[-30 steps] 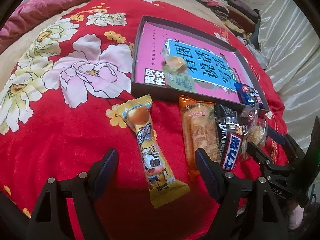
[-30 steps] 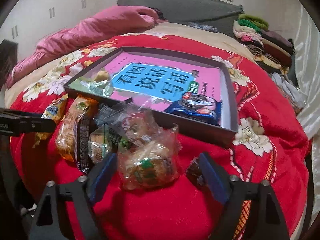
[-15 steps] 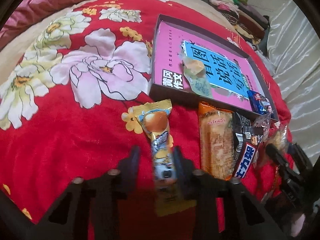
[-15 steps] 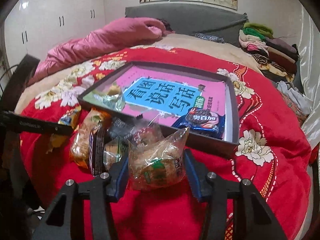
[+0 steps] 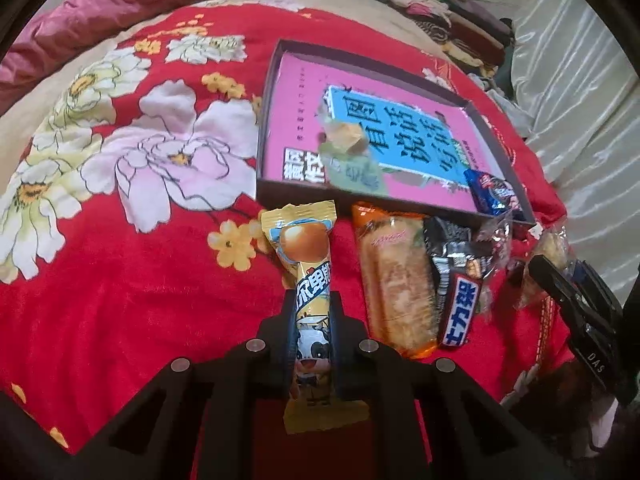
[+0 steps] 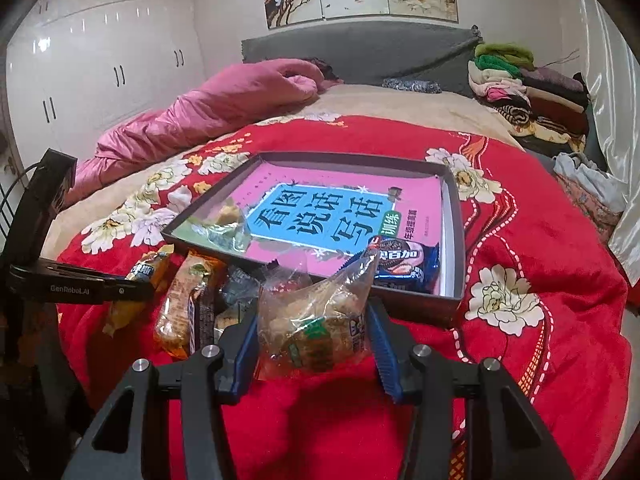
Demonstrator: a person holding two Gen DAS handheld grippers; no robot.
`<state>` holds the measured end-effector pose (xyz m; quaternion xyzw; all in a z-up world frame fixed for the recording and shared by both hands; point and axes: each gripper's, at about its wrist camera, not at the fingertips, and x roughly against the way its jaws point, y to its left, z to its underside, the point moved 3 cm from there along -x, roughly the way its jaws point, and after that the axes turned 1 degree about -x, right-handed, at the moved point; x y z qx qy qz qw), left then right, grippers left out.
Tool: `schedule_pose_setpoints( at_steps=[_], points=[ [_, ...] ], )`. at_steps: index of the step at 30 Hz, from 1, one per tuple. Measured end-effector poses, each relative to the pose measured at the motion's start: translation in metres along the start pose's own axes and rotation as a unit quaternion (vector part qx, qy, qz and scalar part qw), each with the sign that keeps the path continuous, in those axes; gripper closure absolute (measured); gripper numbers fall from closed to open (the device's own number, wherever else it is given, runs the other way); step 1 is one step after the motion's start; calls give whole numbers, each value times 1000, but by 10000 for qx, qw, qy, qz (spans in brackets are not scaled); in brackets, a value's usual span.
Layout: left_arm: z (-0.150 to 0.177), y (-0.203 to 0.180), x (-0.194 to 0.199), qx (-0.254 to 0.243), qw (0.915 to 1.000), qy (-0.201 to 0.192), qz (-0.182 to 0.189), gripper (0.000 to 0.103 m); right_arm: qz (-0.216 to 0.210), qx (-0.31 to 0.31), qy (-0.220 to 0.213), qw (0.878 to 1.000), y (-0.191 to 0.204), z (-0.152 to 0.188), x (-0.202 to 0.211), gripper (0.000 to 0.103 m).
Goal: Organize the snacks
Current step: 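Grasp the yellow cow-print stick snack with the left tool while the right tool grasps a clear cookie bag, then lift both held snacks and move them toward the pink tray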
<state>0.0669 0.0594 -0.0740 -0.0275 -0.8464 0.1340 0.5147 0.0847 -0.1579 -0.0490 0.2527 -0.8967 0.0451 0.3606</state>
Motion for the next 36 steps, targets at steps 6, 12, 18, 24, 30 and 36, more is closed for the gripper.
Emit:
schedule_pose_setpoints(
  at_steps=[6, 12, 18, 24, 30, 36],
  points=[
    [-5, -1, 12, -35, 9998, -179, -6, 89, -88, -56, -106, 9999, 0, -2, 3, 53],
    [-8, -5, 18, -86, 9996, -260, 47, 89, -161, -47, -115, 9998, 2, -4, 0, 53],
    [-9, -9, 24, -113, 9994, -324, 68, 89, -225, -30, -202, 9995, 3, -5, 4, 53],
    [-10, -13, 30, -127, 9991, -400, 60, 89, -273, -135, -276, 9992, 1, -8, 6, 53],
    [-13, -15, 33, -128, 9989, -446, 82, 89, -339, -157, -358, 9987, 2, -10, 7, 53],
    [-17, -21, 36, -171, 9984, -520, 113, 89, -368, -219, -447, 9981, 0, -14, 8, 52]
  ],
)
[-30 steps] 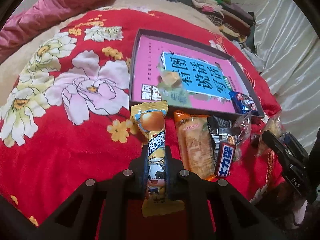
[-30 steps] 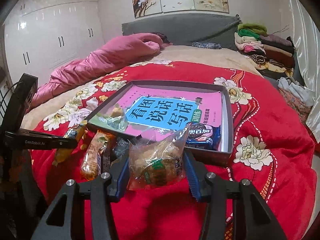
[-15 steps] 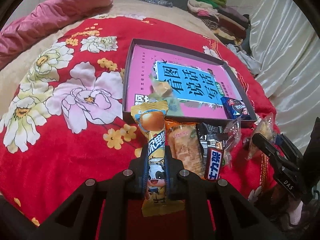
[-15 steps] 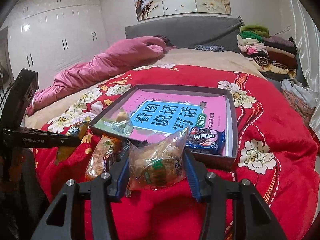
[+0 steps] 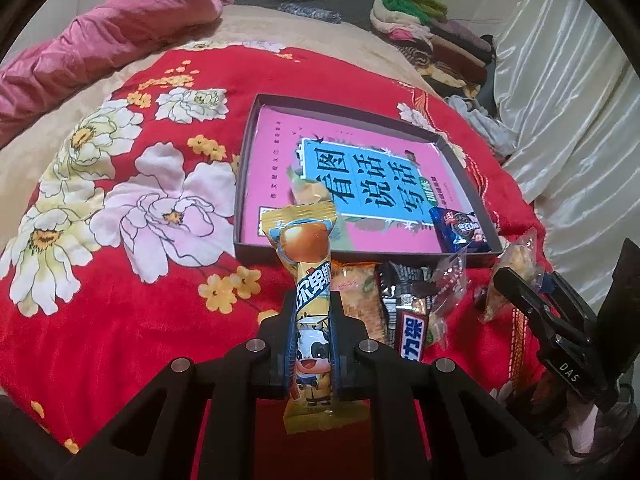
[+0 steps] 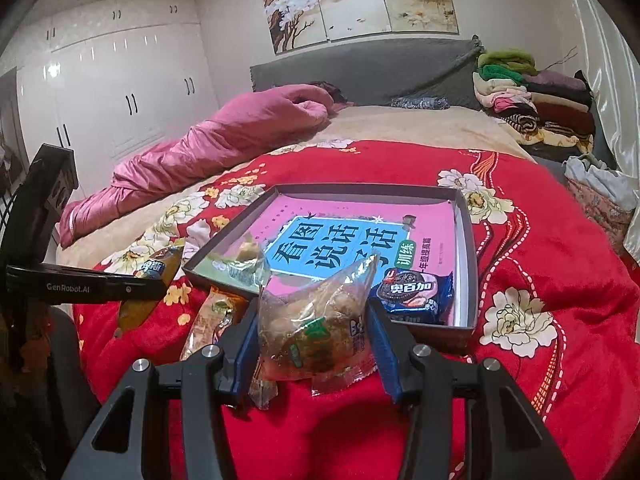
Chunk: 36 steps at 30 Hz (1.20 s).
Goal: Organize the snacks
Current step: 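Lift both held snacks and move them toward the pink tray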
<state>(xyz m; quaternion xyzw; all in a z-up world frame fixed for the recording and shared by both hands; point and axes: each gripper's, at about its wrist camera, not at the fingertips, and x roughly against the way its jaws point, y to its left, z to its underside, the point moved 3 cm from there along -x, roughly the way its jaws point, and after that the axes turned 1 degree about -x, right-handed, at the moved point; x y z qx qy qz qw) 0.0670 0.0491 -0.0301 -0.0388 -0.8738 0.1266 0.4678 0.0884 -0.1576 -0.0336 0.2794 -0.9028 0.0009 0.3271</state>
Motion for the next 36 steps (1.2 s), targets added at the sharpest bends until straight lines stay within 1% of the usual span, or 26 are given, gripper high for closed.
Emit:
schedule_pose_setpoints(
  at_steps=[20, 26, 30, 36],
  points=[
    [-16, -16, 1, -59, 9998, -165, 82, 89, 14, -111, -257, 9996, -7, -9, 8, 52],
    [-19, -21, 0, -94, 9997, -197, 101, 89, -5, -143, -307, 9994, -8, -12, 8, 52],
    [-22, -26, 2, -208, 9993, -292, 82, 89, 9, -156, -323, 9994, -8, -14, 7, 53],
    [-28, -29, 1, -197, 9992, -322, 100, 89, -33, -218, -411, 9989, -12, -17, 5, 53]
  ],
)
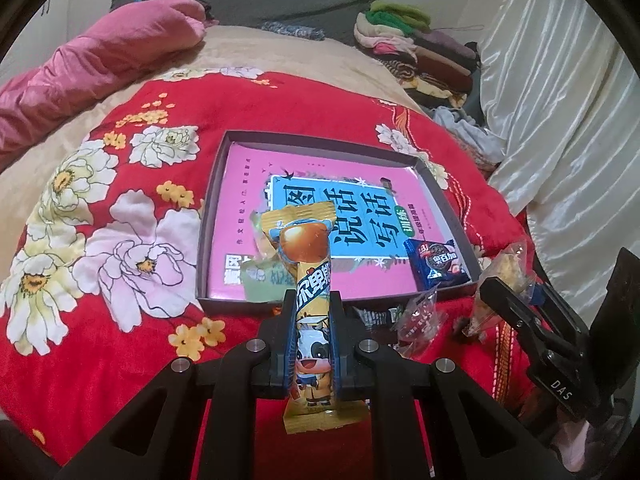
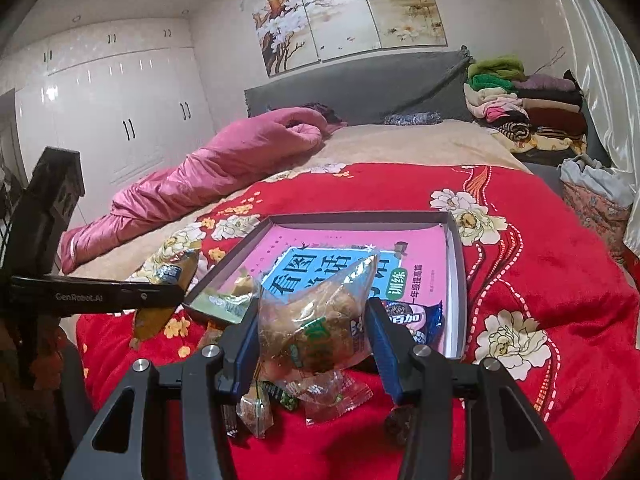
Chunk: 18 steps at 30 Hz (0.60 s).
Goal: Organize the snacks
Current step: 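Lift both held snacks and move them toward the pink tray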
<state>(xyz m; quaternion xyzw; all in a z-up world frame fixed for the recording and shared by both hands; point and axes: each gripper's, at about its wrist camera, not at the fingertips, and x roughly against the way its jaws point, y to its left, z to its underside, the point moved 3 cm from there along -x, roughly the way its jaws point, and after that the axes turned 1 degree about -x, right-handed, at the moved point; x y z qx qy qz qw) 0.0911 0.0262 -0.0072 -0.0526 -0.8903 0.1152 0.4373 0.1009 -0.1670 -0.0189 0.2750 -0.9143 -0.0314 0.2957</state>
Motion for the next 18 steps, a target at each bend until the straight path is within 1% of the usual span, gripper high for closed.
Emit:
schedule_pose_setpoints(
  at_steps=[7, 18],
  points=[
    [-6, -8, -2, -126, 9999, -56, 4, 89, -17, -98, -64, 9999, -5, -4, -1, 53],
    [-12, -18, -13, -145, 9999, -13, 60, 89, -41, -211, -128, 9997, -11, -9, -3, 53]
  ],
)
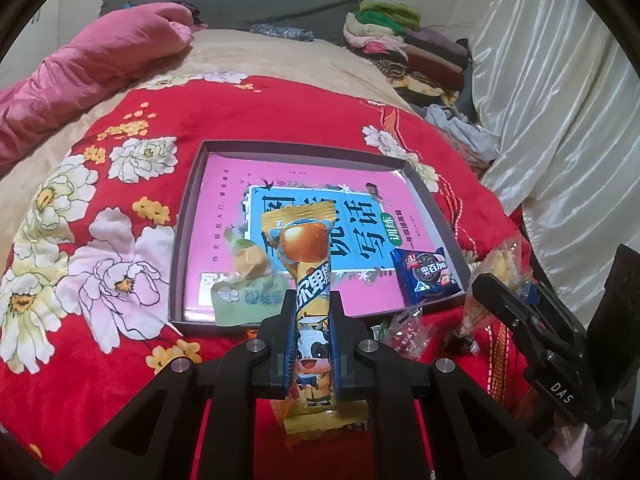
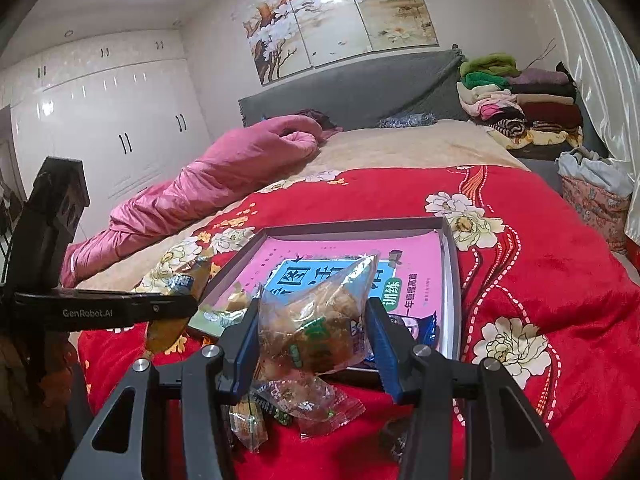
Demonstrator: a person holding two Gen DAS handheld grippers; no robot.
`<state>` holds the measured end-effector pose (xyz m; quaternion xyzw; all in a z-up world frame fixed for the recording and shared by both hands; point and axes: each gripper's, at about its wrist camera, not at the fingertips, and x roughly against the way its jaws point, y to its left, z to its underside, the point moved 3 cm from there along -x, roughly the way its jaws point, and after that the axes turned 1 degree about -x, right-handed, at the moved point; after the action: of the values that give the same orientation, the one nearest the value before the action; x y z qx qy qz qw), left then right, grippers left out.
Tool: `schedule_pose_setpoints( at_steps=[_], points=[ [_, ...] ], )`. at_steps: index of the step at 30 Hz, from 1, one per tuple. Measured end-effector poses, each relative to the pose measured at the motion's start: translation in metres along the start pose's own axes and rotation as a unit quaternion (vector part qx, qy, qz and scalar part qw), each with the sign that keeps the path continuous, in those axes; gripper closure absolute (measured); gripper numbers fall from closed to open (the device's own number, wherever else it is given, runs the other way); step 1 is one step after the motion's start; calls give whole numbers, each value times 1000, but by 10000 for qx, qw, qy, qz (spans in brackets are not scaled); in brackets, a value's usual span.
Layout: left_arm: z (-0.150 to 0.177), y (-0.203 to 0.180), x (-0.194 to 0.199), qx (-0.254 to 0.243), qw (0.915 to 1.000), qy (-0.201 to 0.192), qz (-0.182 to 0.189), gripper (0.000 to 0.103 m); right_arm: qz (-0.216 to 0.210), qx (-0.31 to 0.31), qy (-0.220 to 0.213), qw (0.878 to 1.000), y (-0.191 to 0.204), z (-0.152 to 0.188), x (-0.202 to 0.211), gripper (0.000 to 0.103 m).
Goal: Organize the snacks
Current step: 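Lift both held snacks and move them toward the pink tray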
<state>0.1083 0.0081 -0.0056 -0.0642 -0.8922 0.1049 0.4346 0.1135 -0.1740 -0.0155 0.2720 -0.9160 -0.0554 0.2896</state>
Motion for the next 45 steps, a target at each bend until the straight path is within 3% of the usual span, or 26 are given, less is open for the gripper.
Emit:
schedule_pose_setpoints(
  at_steps=[32, 45],
  points=[
    [-22, -6, -33, 55, 10000, 6, 27, 89, -111, -9, -78, 9999, -7, -16, -21, 52],
    [-26, -6, -51, -28, 10000, 69, -27, 89, -75, 28, 91, 9999, -9, -14, -41, 52]
  ],
)
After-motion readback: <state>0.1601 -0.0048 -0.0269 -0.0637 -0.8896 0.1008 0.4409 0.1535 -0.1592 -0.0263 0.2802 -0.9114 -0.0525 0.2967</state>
